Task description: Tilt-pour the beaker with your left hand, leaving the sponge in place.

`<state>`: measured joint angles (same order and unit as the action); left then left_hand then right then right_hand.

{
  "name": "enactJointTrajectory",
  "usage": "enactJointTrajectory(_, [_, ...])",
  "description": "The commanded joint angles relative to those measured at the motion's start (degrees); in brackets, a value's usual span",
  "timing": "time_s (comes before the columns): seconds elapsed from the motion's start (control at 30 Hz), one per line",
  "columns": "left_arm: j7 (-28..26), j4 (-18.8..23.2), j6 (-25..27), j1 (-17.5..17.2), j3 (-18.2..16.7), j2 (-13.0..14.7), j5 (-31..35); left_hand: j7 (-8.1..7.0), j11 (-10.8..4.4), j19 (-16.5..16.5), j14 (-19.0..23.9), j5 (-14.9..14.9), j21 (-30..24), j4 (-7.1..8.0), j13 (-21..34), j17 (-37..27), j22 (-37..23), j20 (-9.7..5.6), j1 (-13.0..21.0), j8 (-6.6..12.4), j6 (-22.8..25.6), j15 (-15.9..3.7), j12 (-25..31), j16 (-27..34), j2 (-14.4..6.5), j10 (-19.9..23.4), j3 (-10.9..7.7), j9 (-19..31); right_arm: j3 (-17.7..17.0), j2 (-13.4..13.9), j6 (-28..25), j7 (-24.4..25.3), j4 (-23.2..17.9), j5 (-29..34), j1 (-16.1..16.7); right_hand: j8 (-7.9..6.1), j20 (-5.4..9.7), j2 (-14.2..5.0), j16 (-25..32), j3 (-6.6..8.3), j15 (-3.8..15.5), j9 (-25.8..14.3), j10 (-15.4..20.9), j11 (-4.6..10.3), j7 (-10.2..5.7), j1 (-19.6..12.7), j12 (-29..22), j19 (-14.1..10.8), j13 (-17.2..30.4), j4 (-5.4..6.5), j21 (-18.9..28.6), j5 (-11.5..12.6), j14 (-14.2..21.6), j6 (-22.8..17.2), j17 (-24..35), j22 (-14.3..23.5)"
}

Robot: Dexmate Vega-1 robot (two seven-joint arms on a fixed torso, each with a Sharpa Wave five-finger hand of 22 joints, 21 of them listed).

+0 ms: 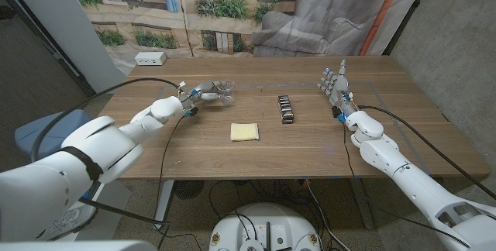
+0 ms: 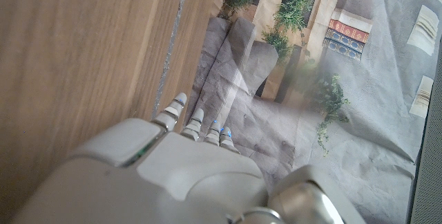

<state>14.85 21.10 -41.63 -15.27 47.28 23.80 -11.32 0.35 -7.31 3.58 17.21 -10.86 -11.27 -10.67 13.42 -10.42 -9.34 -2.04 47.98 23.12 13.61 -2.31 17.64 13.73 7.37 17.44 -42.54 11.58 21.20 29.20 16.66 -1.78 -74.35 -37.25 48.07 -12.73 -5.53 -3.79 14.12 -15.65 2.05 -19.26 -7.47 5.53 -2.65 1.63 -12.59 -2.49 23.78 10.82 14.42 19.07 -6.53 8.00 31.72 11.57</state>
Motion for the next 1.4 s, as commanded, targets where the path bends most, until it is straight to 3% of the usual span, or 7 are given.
enactJointTrajectory(0.03, [-2.8, -0.1, 1.0, -0.8, -0.5, -1.1, -0.7, -0.09, -0.42, 1.7, 2.4, -0.4, 0.0, 0.13, 0.7, -0.5, -0.2, -3.63, 1.8, 1.37, 1.8, -5.88, 1.0, 1.0, -0.5, 2.7, 1.16, 0.5, 0.0, 0.0, 0.0, 0.0, 0.0, 0.0, 0.0, -0.29, -0.54, -4.9, 0.2, -0.42, 1.04, -0.1, -0.3, 0.05, -0.07, -0.4, -0.4, 0.1, 0.3, -0.02, 0.4, 0.3, -0.2, 0.5, 0.1, 0.3])
enactJointTrajectory(0.63, [-6.3, 0.1, -1.0, -1.6, -2.0, -1.2, -1.5, -3.02, -3.49, 12.5, 14.3, -1.2, -1.2, 0.33, 6.7, -5.6, -0.5, -4.42, 9.4, 11.01, 12.1, -10.73, 6.5, 9.5, -6.3, 15.2, 9.87, 3.2, 0.0, 0.0, 0.0, 0.0, 0.0, 0.0, 0.0, -0.31, -0.55, -4.9, 0.2, -0.42, 1.1, -0.1, -0.3, 0.0, -0.11, -0.4, -0.4, 0.0, 0.3, -0.02, 0.4, 0.3, -0.3, 0.4, 0.1, 0.3])
enactJointTrajectory(0.87, [-4.9, 1.8, -7.1, -3.2, -3.3, 0.0, -1.6, -3.22, -3.49, 13.8, 14.8, -1.3, -1.3, 0.4, 8.0, -6.7, -0.6, -4.26, 10.7, 12.27, 12.3, -10.66, 7.0, 10.7, -6.9, 15.7, 11.44, 3.7, 0.0, 0.0, 0.0, 0.0, 0.0, 0.0, 0.0, -0.34, -0.51, -4.9, 0.2, -0.42, 1.05, -0.1, -0.3, 0.0, -0.01, -0.4, -0.4, 0.0, 0.3, -0.02, 0.4, 0.3, -0.2, 0.3, 0.1, 0.3])
enactJointTrajectory(0.97, [-5.7, 7.5, -8.1, -6.0, -4.7, 2.3, -1.5, -3.27, -3.46, 13.8, 14.8, -1.4, -1.2, 0.5, 8.3, -7.1, -0.6, -4.25, 10.8, 12.57, 12.3, -10.72, 7.0, 10.9, -7.1, 15.6, 11.95, 3.9, 0.0, 0.0, 0.0, 0.0, 0.0, 0.0, 0.0, -0.34, -0.5, -4.91, 0.2, -0.42, 1.09, -0.1, -0.3, 0.0, 0.0, -0.4, -0.4, 0.0, 0.3, -0.02, 0.4, 0.3, -0.3, 0.3, 0.1, 0.3])
enactJointTrajectory(1.07, [-7.5, 20.5, -1.7, -10.8, -6.3, 7.4, -0.6, -3.2, -3.37, 13.9, 14.7, -1.4, -1.2, 0.56, 8.7, -7.4, -0.6, -4.19, 10.9, 12.91, 12.3, -10.69, 7.2, 11.2, -7.3, 15.8, 12.46, 4.0, 0.0, 0.0, 0.0, 0.0, 0.0, 0.0, 0.0, -0.31, -0.5, -4.91, 0.2, -0.42, 1.16, -0.1, -0.3, -0.04, -0.06, -0.4, -0.4, 0.0, 0.3, -0.02, 0.4, 0.3, -0.3, 0.4, 0.1, 0.3])
enactJointTrajectory(1.17, [-8.1, 28.0, 2.9, -13.9, -7.8, 10.2, -0.1, -3.24, -3.43, 14.0, 14.7, -1.5, -1.1, 0.56, 9.1, -7.7, -0.6, -4.16, 11.2, 13.25, 12.3, -10.65, 7.2, 11.4, -7.4, 15.8, 12.96, 4.2, 0.0, 0.0, 0.0, 0.0, 0.0, 0.0, 0.0, -0.3, -0.54, -4.9, 0.1, -0.42, 1.12, -0.1, -0.3, 0.0, -0.05, -0.4, -0.4, 0.0, 0.3, -0.02, 0.4, 0.3, -0.3, 0.4, 0.1, 0.3])
enactJointTrajectory(1.4, [-8.4, 37.9, 9.0, -18.0, -10.4, 13.6, 1.1, -3.09, -3.47, 14.1, 14.6, -1.5, -1.0, 0.6, 9.8, -8.4, -0.7, -4.16, 11.6, 13.83, 12.2, -10.55, 7.5, 11.9, -7.7, 16.1, 13.97, 4.3, 0.0, 0.0, 0.0, -0.1, 0.0, 0.0, 0.0, -0.34, -0.5, -4.9, 0.2, -0.42, 1.07, -0.1, -0.3, 0.04, -0.16, -0.4, -0.3, 0.0, 0.3, -0.02, 0.4, 0.3, -0.2, 0.4, 0.1, 0.3])
